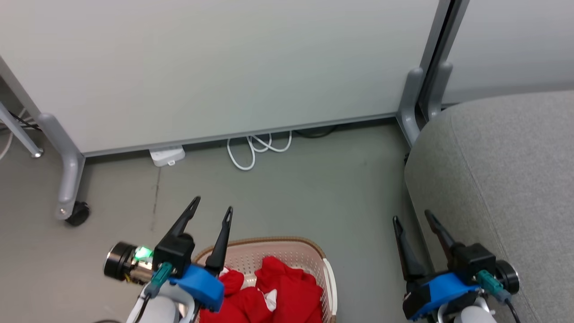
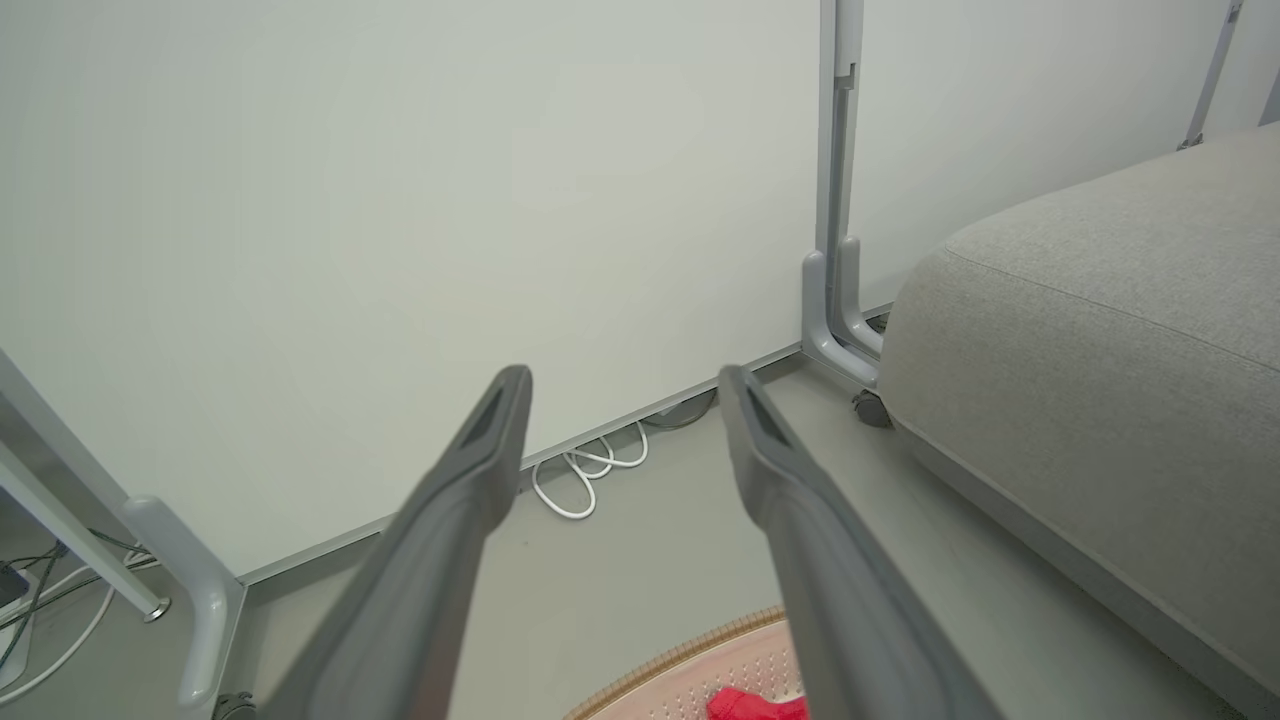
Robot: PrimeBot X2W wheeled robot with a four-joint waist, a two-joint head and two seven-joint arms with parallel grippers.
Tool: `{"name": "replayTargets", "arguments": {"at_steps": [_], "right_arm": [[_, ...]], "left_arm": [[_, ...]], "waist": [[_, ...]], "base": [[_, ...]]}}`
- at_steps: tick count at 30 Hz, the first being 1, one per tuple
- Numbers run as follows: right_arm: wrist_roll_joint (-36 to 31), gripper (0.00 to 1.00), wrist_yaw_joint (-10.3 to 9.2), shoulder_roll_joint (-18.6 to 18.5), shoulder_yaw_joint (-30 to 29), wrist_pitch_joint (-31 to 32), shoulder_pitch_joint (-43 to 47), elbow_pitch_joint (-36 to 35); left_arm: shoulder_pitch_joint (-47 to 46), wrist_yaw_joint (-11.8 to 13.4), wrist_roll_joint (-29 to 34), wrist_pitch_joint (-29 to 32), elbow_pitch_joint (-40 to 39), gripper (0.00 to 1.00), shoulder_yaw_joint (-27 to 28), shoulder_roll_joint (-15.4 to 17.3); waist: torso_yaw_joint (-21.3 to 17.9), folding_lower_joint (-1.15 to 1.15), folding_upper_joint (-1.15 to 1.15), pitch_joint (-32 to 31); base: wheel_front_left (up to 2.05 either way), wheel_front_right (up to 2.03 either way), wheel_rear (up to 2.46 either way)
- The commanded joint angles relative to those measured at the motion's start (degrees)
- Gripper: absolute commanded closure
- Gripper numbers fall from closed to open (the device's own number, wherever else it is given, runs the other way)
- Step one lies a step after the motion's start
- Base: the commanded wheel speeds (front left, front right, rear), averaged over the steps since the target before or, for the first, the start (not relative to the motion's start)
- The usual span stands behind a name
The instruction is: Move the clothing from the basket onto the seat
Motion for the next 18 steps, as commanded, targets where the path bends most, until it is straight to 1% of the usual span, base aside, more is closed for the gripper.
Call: {"name": "replayTargets", "arguments": {"at_steps": [1, 8, 14, 18], "right_arm": [[-0.3, 0.0, -0.02, -0.2, -0.1, -0.3, -1.2, -0.3], [-0.2, 0.0, -0.02, -0.2, -0.6, -0.3, -6.2, -1.9], [0.2, 0.0, -0.03, -0.2, -1.1, -0.2, -11.3, -3.4], [0.4, 0.0, -0.02, -0.2, -1.0, -0.2, -14.1, -4.4]], "left_arm": [[-1.6, -0.3, 0.5, -0.2, 0.8, 0.0, -0.7, 0.6], [-11.1, -2.4, 2.5, -0.2, 9.3, 0.0, -7.8, 1.7], [-18.5, -2.8, 3.1, -0.2, 17.9, 0.0, -14.6, 2.8], [-22.9, -2.9, 2.0, -0.2, 24.3, 0.0, -20.5, 3.4]], "waist": [[-1.0, 0.0, 0.0, 2.2], [-3.7, 0.0, 0.0, 10.4], [-6.2, 0.0, 0.0, 18.1], [-7.5, 0.0, 0.0, 22.9]], "base": [[0.0, 0.0, 0.0], [0.0, 0.0, 0.0], [0.0, 0.0, 0.0], [0.0, 0.0, 0.0]]}}
